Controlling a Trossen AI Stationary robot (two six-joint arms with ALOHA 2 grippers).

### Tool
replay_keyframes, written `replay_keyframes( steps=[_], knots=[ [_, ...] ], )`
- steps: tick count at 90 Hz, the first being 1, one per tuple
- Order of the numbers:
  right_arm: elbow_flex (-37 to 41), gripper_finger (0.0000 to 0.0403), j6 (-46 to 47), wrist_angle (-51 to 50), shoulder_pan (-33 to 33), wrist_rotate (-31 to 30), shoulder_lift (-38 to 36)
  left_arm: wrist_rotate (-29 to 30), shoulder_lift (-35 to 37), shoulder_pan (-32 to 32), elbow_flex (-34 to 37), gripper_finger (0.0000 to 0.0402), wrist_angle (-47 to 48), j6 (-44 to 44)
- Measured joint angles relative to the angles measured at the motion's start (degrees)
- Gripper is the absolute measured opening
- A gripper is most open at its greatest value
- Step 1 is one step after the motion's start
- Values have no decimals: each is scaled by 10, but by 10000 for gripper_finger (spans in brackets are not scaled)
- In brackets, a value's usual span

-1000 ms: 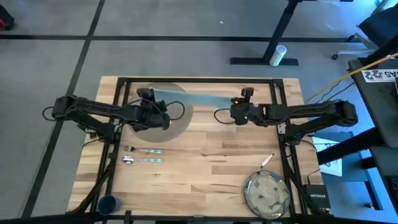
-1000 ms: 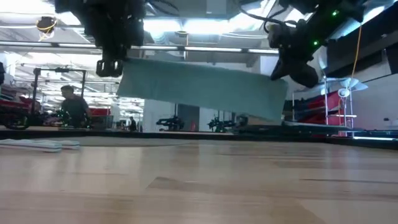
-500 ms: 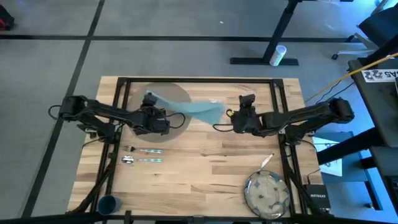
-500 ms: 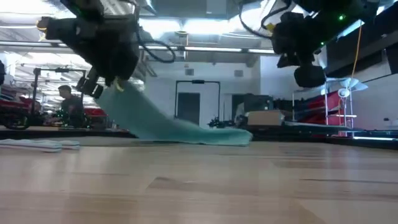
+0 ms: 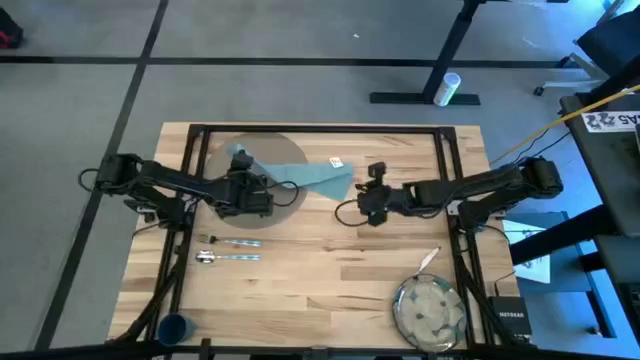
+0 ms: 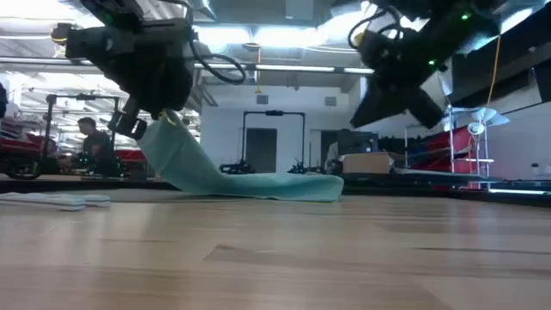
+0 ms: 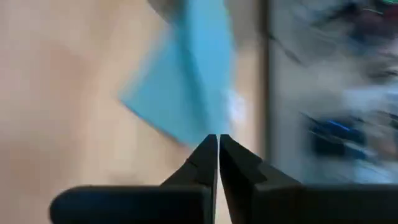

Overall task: Set table place
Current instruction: Fold the blue table napkin

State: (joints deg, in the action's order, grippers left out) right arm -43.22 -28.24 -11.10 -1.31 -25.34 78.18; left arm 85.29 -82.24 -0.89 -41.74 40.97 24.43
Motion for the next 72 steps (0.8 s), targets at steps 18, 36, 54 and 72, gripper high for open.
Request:
replay_keyframes(
  steps=[18,36,54,72],
  knots=[
    [0,80,-101,67,19,20,68,-5,0,0,0,0,-1,-1],
    [0,154,-157,141,28,-72,158,-9,0,0,0,0,-1,-4],
    [0,169,-188,208,57,-87,208,-16,0,-3,0,0,-1,-5],
    [0,169,-187,253,96,-66,227,-22,0,-14,0,0,-1,-13]
  ],
)
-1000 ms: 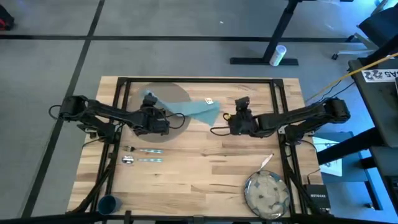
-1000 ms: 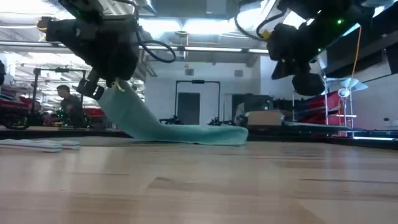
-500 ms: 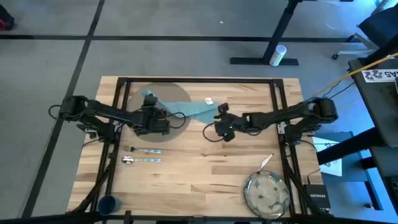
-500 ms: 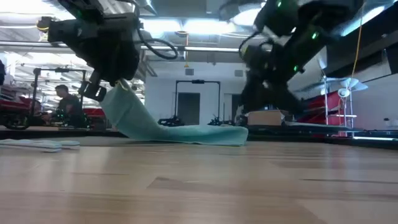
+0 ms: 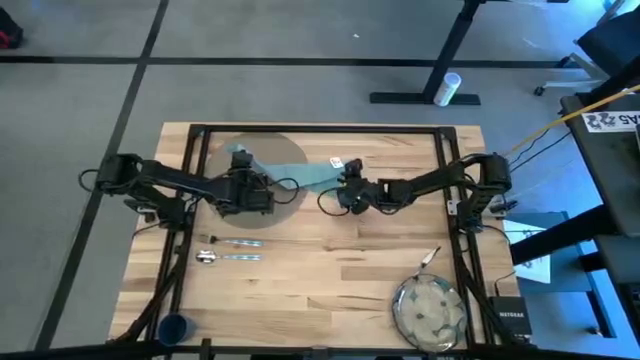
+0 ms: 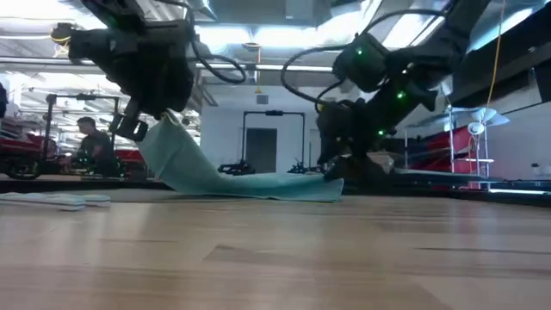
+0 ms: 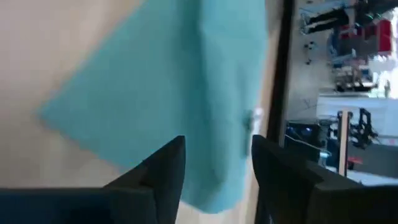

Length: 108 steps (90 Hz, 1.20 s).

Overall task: Set table place
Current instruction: Fold the blue table napkin

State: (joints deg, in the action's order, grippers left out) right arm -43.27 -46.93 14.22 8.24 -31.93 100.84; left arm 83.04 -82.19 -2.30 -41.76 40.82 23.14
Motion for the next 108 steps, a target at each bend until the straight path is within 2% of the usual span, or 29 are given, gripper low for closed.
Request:
replay_keyframes(
  steps=[9,17,25,41,46,65,74,93,108],
  knots=[
    [0,162,4,3,22,20,0,0,0,-5,0,0,0,0],
    [0,140,14,5,43,56,0,0,0,-8,0,0,1,-5],
    [0,106,15,5,59,81,0,-4,0,-9,0,0,0,-11],
    [0,20,15,12,73,85,0,-20,0,-9,0,0,0,-22],
    [0,7,13,9,73,84,0,-21,0,-9,0,0,1,-23],
    [0,2,6,-29,59,91,-13,-28,2,-3,0,0,3,-19],
    [0,1,10,-72,46,91,-41,-46,14,8,-1,0,4,-44],
    [0,0,46,-158,19,93,-129,-140,56,33,-25,0,6,-111],
    [0,0,101,-234,11,144,-209,-247,101,39,-52,0,6,-152]
  ],
)
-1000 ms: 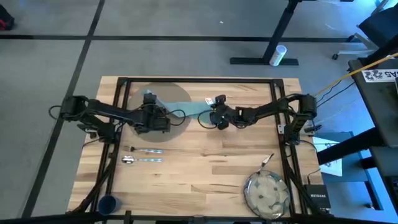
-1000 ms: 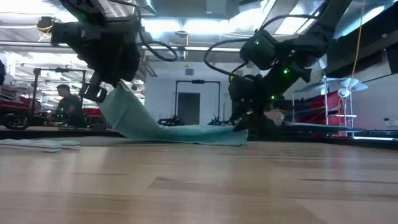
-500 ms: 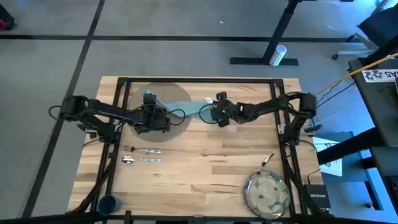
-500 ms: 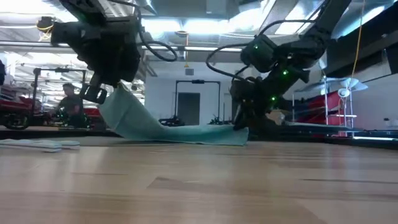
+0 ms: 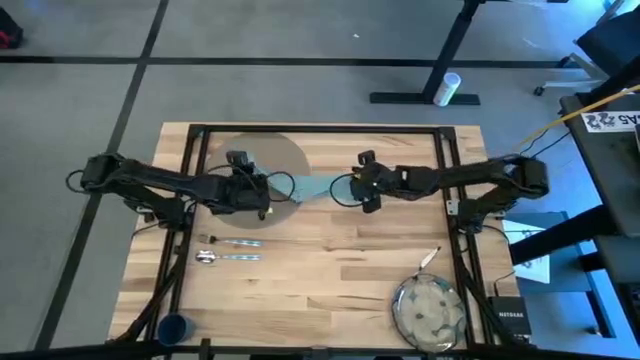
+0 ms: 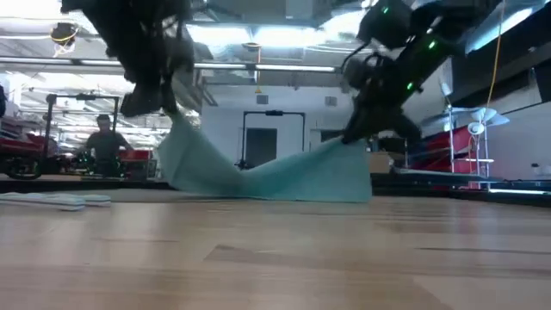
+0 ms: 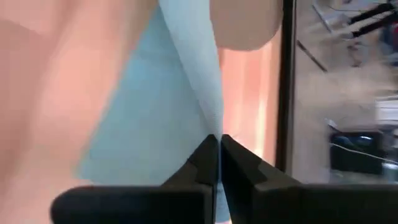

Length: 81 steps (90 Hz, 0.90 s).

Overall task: Set table place
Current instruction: Fold the blue table napkin

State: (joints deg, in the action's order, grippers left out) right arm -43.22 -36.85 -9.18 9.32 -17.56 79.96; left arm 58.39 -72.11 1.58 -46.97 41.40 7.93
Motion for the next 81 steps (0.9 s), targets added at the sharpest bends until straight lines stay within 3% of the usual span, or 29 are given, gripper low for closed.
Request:
replay_keyframes(
  steps=[19,36,59,81],
  knots=[
    [0,0,93,-85,0,94,-85,-136,59,0,-28,0,0,-59],
    [0,0,173,-163,0,221,-125,-297,89,6,-34,0,1,-152],
    [0,0,257,-209,-22,420,-133,-402,90,68,-34,0,13,-258],
    [0,0,339,-166,-80,541,-152,-517,90,148,-34,0,9,-367]
  ],
)
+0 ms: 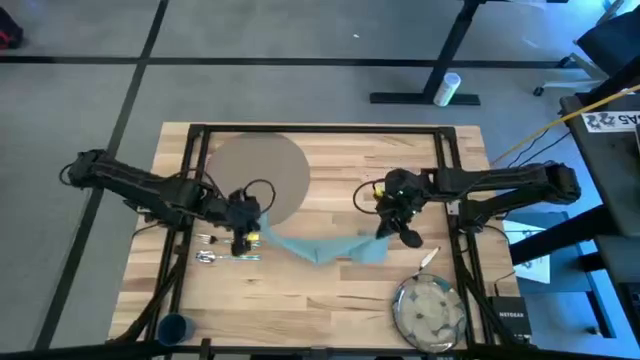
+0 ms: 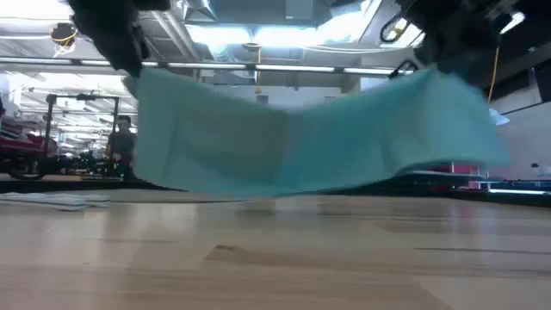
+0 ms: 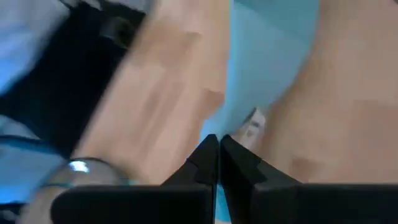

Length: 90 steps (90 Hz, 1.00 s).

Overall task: Set table place
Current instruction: Fold the blue table napkin

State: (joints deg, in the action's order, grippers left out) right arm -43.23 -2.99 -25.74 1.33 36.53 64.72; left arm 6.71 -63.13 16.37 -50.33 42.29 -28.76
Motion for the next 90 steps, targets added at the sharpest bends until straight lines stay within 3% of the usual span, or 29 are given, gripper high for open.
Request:
replay_keyframes(
  steps=[10,22,39,65,90],
  knots=[
    [0,0,49,24,-20,21,-12,-42,0,25,0,0,-9,-60],
    [0,0,87,2,-29,2,-18,-49,0,44,0,0,-10,-119],
    [0,0,85,-72,-23,-117,-12,-30,0,32,18,0,-5,-157],
    [0,0,98,-140,-12,-255,-3,-24,0,-23,105,0,-11,-214],
    [0,0,82,-158,11,-348,-2,12,0,-89,140,0,-17,-146]
  ],
)
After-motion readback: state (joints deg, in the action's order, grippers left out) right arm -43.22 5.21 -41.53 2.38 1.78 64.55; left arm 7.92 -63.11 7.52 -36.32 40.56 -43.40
